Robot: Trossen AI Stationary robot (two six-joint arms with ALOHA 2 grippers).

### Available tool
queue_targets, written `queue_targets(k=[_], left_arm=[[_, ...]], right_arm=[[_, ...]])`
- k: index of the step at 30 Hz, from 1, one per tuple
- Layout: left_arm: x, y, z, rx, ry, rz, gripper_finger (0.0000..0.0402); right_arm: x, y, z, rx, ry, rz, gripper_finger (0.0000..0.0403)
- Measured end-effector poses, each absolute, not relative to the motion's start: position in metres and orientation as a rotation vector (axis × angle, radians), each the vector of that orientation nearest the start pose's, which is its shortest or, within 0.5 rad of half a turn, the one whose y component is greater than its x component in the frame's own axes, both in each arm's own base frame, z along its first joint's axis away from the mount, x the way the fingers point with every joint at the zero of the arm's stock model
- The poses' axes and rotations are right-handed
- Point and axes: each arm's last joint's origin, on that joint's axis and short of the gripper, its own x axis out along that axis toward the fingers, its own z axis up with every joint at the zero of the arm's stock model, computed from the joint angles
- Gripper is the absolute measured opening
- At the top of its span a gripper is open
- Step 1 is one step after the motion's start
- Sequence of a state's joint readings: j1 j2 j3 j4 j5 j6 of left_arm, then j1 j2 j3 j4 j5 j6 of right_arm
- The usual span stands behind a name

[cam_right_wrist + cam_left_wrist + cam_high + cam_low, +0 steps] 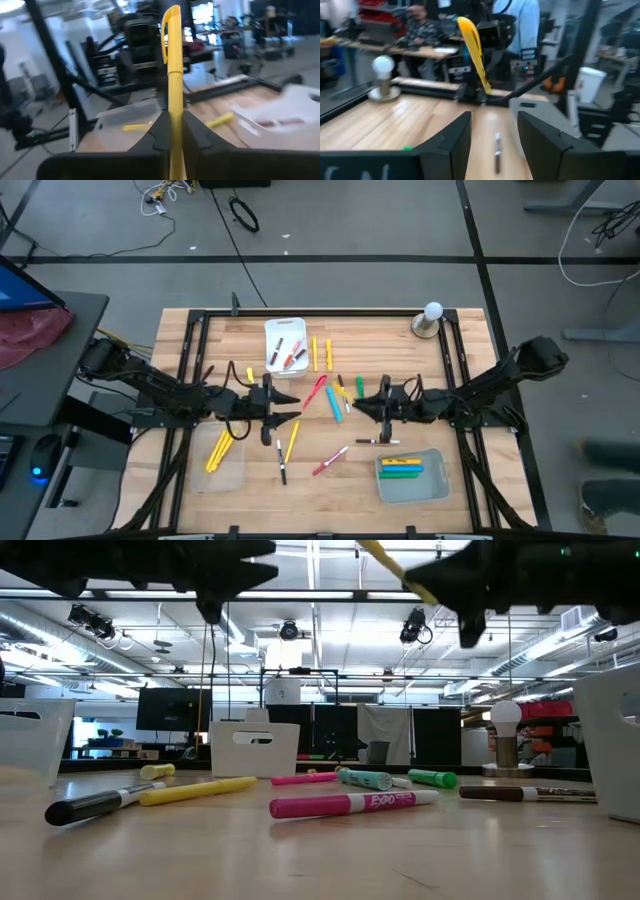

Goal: Pick & Place Markers
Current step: Put the yellow pen into the transparent bin

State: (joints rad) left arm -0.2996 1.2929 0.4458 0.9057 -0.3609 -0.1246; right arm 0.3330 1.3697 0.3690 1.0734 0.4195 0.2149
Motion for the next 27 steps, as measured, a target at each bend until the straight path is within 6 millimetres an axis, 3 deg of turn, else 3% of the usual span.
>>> queue_targets(k=[7,12,18,22,27], left_arm=[[0.255,-0.069,0.21,-0.105,-0.129,0.017,0.0173],[0.271,-0.074,0.212,-0.092,-0.142,-0.036,0.0217],[0.285,-0.085,0.221,0.028,-0.178,-0.079,0.0254],[0.285,-0.096,0.227,0.081,-0.201,-0.111,0.0224],[0.287,-0.099,0.233,0.078,-0.219,-0.102,0.0146]], right_arm=[[0.277,0.093,0.202,0.118,-0.073,0.018,0.0017],[0.305,0.104,0.205,0.051,-0.087,0.045,0.0017],[0.316,0.108,0.209,0.0,-0.103,0.045,0.0017],[0.315,0.108,0.207,-0.002,-0.098,0.049,0.0018],[0.315,0.108,0.206,-0.003,-0.093,0.049,0.0018]])
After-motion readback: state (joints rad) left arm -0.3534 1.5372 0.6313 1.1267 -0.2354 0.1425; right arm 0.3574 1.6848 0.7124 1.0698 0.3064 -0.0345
